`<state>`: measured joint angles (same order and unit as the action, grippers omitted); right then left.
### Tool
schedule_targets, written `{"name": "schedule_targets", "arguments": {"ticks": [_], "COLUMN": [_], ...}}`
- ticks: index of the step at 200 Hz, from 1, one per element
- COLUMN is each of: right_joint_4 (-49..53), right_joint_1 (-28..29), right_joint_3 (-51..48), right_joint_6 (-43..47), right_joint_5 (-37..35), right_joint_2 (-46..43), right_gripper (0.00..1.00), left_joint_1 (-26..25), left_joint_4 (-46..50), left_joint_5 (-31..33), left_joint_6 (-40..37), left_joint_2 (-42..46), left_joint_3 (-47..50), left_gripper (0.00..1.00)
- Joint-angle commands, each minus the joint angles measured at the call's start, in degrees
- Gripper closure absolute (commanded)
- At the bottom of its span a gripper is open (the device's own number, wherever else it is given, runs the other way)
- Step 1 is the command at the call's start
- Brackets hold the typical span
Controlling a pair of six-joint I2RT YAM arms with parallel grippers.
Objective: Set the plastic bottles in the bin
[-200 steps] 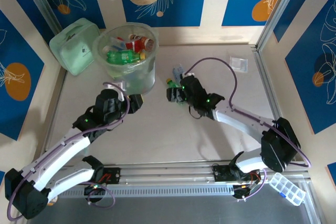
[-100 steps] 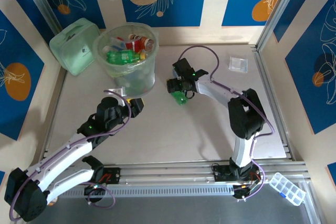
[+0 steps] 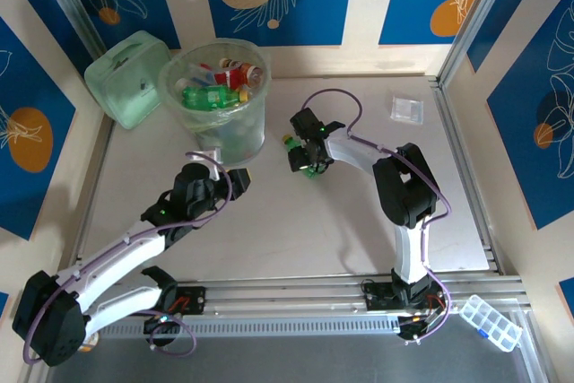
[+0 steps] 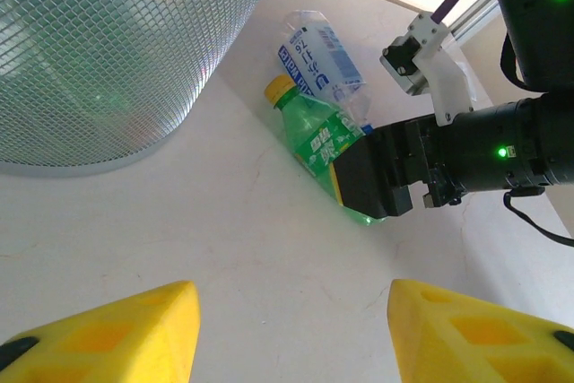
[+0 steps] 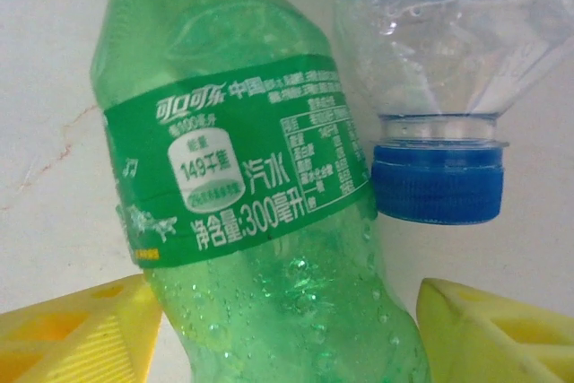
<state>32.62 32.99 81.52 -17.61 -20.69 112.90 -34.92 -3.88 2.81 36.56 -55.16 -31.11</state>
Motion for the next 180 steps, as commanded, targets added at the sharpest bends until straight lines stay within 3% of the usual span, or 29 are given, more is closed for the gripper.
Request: {"name": "schedule_targets", "arguments": {"ticks": [1, 46, 79, 105, 119, 130, 152, 180], "right_joint_4": [0.25, -0.67, -0.88, -0.56, -2.04, -4.48, -11.54, -22.59], "right_joint_1": [0.15, 1.66, 3.41, 5.77, 6.57, 7.26, 8.61, 9.95], "right_joint_3": [1.13, -1.21, -3.73, -6.35, -9.02, -12.04, -18.89, -28.15], "right_joint_6": [0.14, 0.04, -0.40, -1.45, -3.15, -4.36, -6.83, -9.22], "right_joint_5": [2.32, 3.10, 2.83, -1.43, -0.37, 1.50, 6.52, 12.49], "right_joint_2": [1.06, -1.78, -5.55, -9.10, -12.19, -15.19, -21.94, -30.38], "right_gripper": [0.31, 0.46, 0.48, 0.48, 0.48, 0.48, 0.48, 0.48], "left_joint_1": [-0.42, -0.40, -0.42, -0.42, -0.40, -0.33, 0.11, 1.28], "left_joint_4": [-0.87, -0.88, -1.22, -1.22, -1.47, -2.86, -10.30, -22.17], "left_joint_5": [0.65, 1.50, 2.19, 2.53, 3.96, 4.99, -0.99, -10.19], "left_joint_6": [-1.02, -1.22, -0.92, -0.63, 0.91, 3.77, 6.76, 11.53], "left_joint_2": [-0.02, -0.17, -0.18, -0.13, -0.14, -0.29, -2.19, -7.49], "left_joint_3": [-0.79, -0.70, -0.18, 0.01, 0.62, 1.94, 4.14, 5.97], "left_gripper": [0.42, 0.40, 0.37, 0.33, 0.26, 0.11, 0.00, 0.01]}}
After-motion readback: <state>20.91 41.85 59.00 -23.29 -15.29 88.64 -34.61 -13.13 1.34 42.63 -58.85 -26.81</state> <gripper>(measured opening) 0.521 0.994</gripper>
